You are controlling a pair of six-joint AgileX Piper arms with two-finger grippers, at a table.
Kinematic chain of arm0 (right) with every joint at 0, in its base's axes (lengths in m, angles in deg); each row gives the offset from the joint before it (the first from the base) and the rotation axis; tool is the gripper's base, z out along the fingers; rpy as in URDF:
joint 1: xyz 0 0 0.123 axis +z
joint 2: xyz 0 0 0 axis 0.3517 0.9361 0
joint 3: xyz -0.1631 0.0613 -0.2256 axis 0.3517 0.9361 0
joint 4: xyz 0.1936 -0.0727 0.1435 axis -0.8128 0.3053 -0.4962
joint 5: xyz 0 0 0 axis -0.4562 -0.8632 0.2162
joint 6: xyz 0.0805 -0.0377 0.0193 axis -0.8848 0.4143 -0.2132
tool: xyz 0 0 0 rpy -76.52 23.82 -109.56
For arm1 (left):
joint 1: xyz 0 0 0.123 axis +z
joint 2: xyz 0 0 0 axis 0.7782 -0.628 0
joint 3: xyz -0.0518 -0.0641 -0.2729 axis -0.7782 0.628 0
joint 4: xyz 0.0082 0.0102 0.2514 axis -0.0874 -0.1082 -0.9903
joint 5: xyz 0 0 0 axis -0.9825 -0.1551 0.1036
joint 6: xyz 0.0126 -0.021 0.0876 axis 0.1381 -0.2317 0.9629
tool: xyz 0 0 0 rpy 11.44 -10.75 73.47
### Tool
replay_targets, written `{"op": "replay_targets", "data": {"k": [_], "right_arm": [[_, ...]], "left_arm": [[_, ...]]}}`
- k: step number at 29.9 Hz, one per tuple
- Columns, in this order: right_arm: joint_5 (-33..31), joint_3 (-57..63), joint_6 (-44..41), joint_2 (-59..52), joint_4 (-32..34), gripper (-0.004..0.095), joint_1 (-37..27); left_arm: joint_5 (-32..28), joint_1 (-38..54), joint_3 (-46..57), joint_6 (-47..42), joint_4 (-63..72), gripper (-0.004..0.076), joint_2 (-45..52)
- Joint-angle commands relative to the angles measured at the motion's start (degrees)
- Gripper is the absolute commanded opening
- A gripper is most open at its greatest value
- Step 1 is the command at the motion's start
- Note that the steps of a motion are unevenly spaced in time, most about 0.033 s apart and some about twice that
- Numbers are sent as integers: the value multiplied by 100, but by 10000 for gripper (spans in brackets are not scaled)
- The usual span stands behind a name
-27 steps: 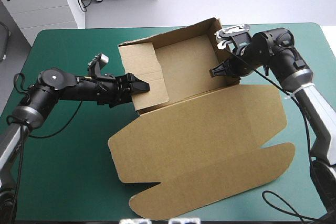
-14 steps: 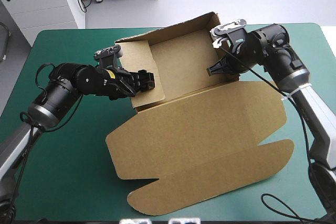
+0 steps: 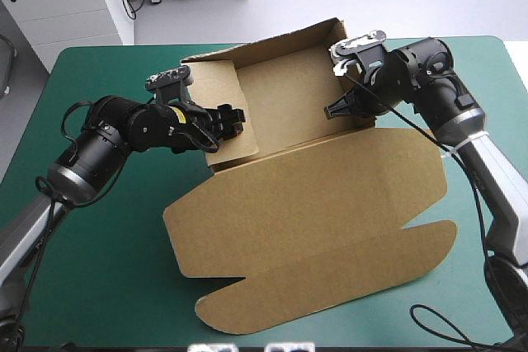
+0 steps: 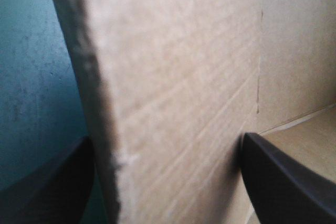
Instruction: Fold the box
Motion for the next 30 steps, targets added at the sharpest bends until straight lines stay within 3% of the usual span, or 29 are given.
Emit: {"op": "replay_targets", "data": {"k": [1,3,5,6,9,17,22,27,30], "right_arm": [[177,-192,-14,-241,-30,-15,34],[177,-192,-36,-241,-30,-15,34],[169,-192,-56,-241,-30,-15,34],[154,-192,-83,-241,-41,-15,42],[70,-192,-147,-241,-41,-15,105],[94,-192,-709,-241,20,-15,274],[13,-192,-870,-241,25,-15,274],[-174,-192,-1387,-30,510,-15,252],[-340,-192,-1385,279,332,-16,189]], "left_arm": [[-457,-68,-226,1,44,543,188],[-500,-68,-226,-8,44,501,176],[-555,-68,-226,-8,44,390,153],[-568,-68,-226,-8,29,316,126],[-580,-68,-226,-8,-134,-13,46],[-266,-68,-232,-148,-883,-8,-135],[321,-68,-560,-148,-1242,-8,-345],[970,-68,-1176,-115,-1296,-8,-748],[1295,-68,-1460,-115,-1332,-8,-1084]]}}
